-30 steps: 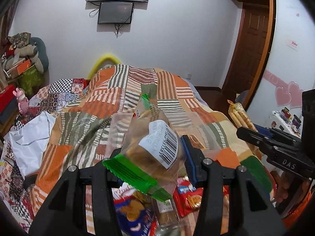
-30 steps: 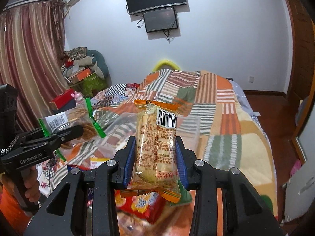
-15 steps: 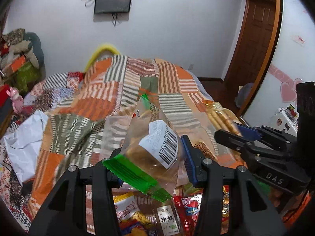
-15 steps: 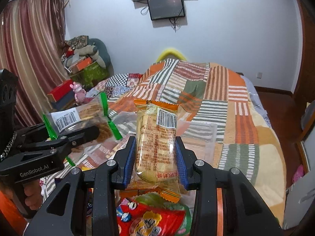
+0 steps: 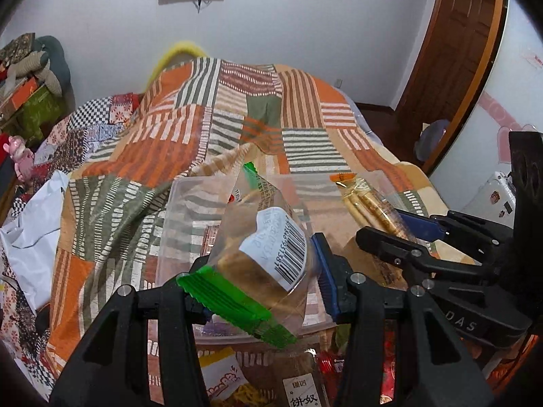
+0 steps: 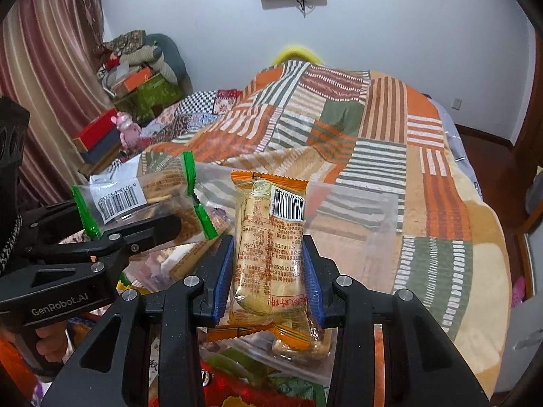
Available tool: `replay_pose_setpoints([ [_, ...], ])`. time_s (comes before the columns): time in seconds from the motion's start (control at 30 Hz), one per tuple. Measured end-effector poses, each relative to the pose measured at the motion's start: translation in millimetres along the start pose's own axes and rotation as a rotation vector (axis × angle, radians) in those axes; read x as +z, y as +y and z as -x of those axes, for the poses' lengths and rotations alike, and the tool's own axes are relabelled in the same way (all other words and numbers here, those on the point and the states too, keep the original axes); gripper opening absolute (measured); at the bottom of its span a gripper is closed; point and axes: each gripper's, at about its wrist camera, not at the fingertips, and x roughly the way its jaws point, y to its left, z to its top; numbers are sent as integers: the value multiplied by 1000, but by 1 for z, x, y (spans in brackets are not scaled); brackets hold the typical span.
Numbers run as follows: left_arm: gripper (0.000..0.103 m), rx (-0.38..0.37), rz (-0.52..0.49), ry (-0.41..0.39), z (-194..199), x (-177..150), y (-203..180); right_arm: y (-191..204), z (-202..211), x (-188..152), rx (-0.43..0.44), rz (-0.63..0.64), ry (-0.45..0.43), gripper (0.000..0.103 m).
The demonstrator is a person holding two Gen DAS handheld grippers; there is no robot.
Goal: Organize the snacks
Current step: 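Lower both held snacks into the clear box and open both grippers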
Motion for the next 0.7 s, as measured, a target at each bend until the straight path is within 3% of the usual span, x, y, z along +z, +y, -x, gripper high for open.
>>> replay_pose_setpoints([
  [0.27, 51, 9, 33, 27, -5, 0, 6, 5, -1, 0, 8, 21, 14, 41],
  [0.47, 60, 37, -7, -39, 22, -4, 1, 7, 17, -1, -16, 36, -24, 47],
  [0.7, 61, 51, -33, -116, 66, -14, -5, 16, 53, -8, -24, 50, -88, 52],
])
